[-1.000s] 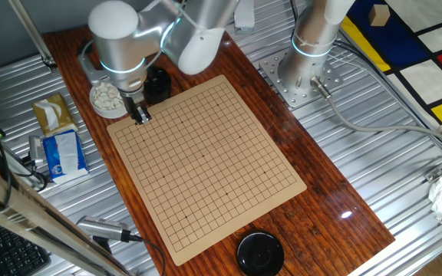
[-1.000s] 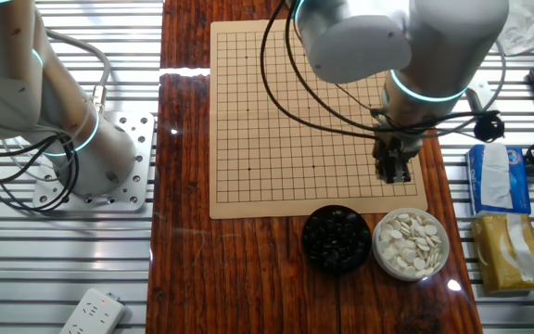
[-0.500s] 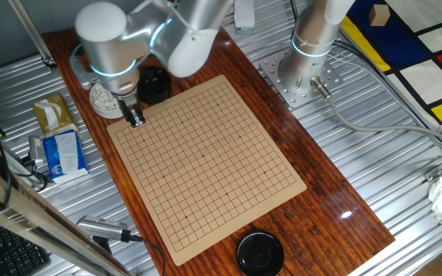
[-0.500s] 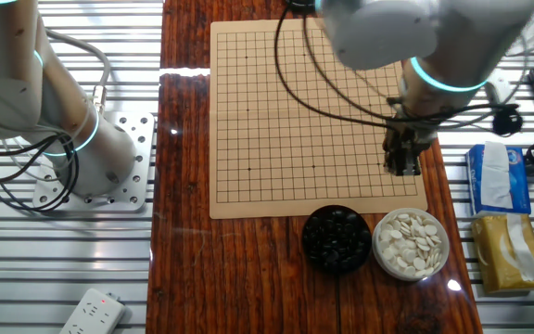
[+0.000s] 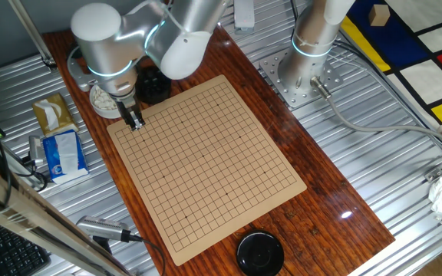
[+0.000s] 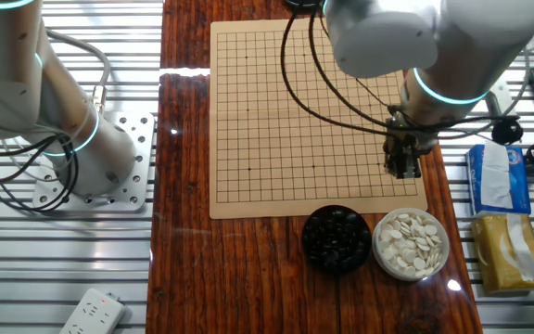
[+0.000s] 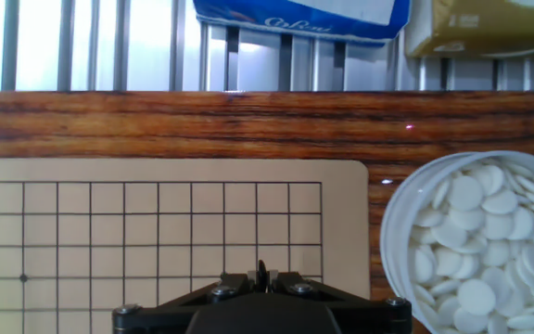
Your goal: Play the first move as black on the 3-4 point in the upper right corner of the Go board
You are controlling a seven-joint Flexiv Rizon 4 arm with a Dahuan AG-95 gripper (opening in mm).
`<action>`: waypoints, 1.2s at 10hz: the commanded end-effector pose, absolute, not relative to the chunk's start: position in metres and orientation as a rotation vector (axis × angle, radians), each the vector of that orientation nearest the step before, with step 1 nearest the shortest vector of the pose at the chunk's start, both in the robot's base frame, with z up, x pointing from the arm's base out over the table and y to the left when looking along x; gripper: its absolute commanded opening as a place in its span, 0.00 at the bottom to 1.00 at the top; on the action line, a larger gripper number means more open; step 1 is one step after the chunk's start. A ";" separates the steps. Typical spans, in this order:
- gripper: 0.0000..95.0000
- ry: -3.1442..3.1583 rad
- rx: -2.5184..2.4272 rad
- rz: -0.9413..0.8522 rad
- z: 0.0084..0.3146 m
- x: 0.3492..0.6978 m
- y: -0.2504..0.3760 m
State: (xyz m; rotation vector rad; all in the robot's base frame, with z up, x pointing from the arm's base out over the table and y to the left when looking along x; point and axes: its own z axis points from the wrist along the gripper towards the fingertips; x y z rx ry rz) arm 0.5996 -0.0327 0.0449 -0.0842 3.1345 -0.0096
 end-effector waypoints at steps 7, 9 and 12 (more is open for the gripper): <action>0.00 3.121 -0.183 -0.025 0.033 0.605 -0.039; 0.00 3.121 -0.190 -0.027 0.028 0.603 -0.039; 0.00 3.123 -0.192 -0.028 0.027 0.603 -0.039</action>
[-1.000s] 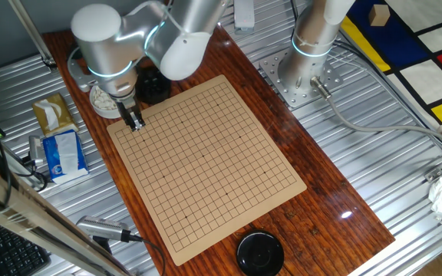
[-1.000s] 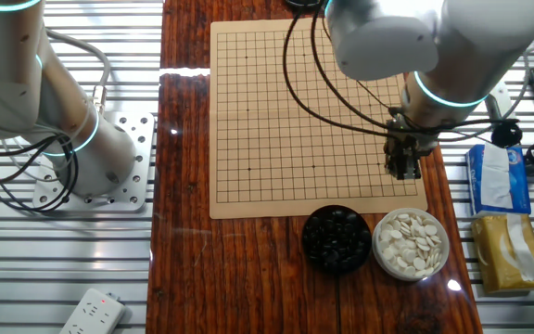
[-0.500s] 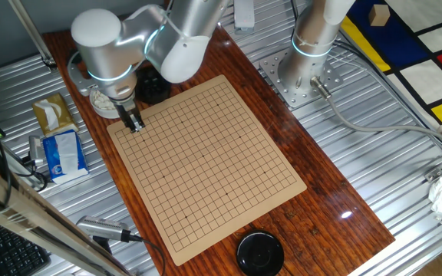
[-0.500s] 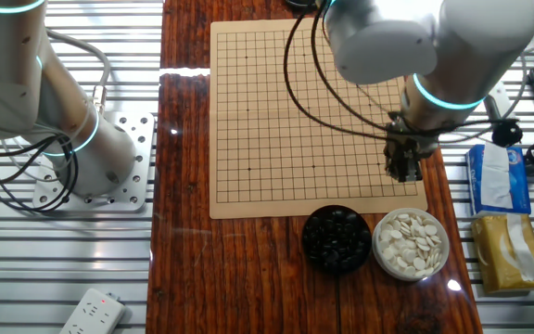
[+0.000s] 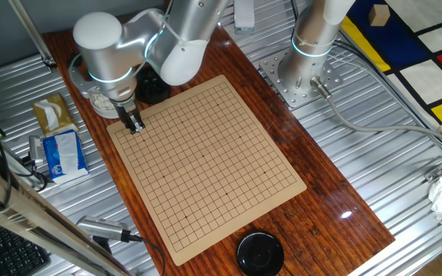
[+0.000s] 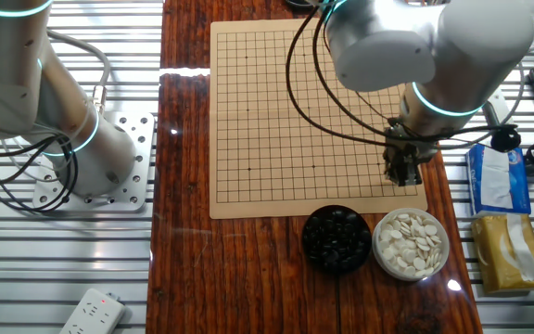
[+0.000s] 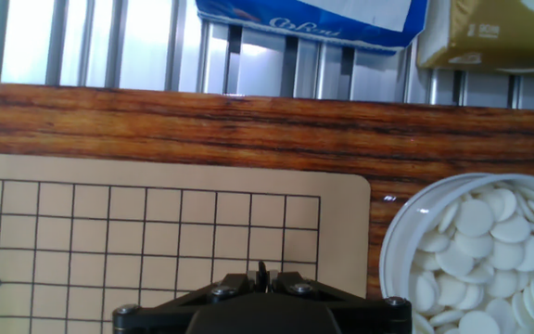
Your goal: Play the first move as black on the 3-4 point in the upper right corner of the Go board
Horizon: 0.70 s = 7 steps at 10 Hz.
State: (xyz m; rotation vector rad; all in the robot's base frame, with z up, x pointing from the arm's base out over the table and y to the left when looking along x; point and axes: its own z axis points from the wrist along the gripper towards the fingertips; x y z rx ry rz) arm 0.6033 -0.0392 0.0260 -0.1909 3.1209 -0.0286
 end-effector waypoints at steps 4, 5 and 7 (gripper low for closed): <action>0.00 3.119 -0.198 -0.034 0.020 0.600 -0.039; 0.00 3.120 -0.209 -0.037 0.018 0.600 -0.039; 0.00 3.121 -0.233 -0.057 0.018 0.600 -0.039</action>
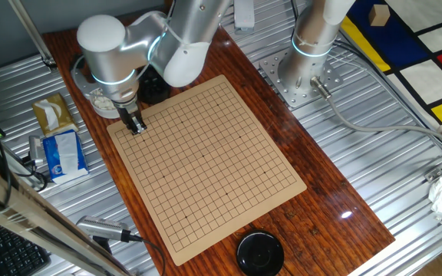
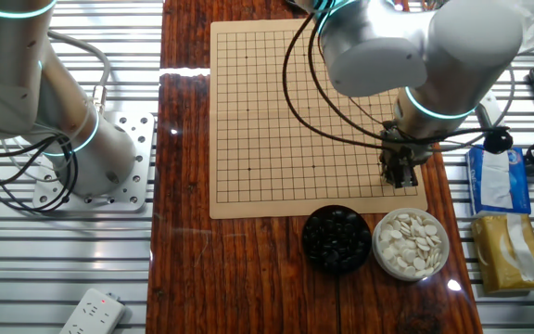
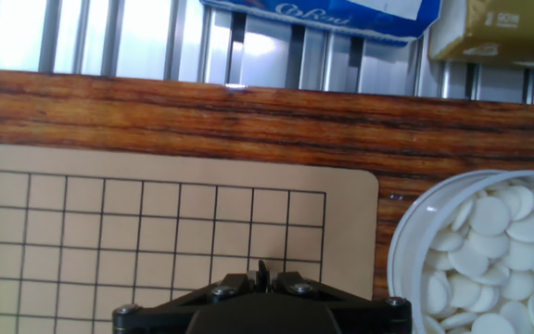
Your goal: Play the first move as black on the 3-4 point in the upper right corner of the Go board
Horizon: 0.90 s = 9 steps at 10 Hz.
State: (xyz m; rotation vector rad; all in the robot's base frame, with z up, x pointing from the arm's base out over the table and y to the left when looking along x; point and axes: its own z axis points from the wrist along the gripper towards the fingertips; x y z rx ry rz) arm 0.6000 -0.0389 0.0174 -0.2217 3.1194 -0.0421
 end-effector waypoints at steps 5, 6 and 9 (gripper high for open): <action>0.00 3.113 -0.320 -0.129 0.013 0.597 -0.038; 0.00 3.113 -0.330 -0.141 0.013 0.597 -0.038; 0.00 3.114 -0.359 -0.176 0.013 0.597 -0.038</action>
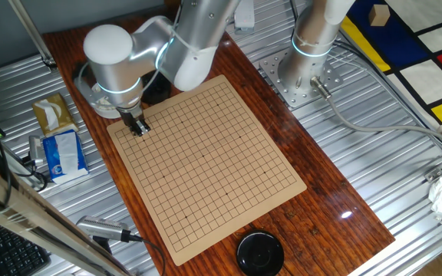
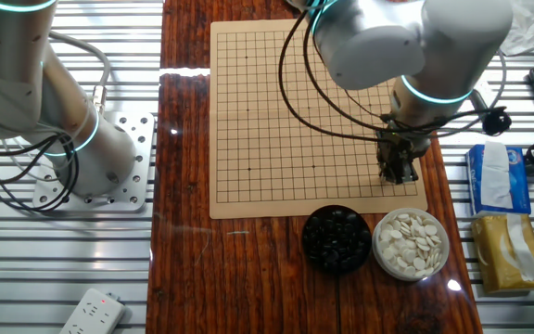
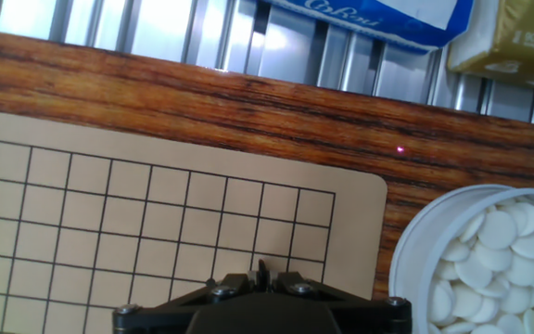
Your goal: Play the first move as black on the 3-4 point in the upper right corner of the Go board
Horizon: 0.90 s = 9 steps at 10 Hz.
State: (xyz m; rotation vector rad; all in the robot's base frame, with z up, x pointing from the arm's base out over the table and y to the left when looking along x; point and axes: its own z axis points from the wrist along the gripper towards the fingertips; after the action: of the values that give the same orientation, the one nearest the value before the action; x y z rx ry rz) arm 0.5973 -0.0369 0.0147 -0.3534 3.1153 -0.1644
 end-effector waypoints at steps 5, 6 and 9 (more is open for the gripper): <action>0.00 3.111 -0.374 -0.188 0.012 0.596 -0.039; 0.00 3.106 -0.392 -0.187 0.012 0.595 -0.039; 0.00 3.113 -0.392 -0.222 0.012 0.595 -0.039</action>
State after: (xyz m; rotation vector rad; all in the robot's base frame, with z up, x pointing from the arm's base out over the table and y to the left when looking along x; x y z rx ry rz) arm 0.5950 -0.0376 0.0144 -0.3884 3.1223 -0.2160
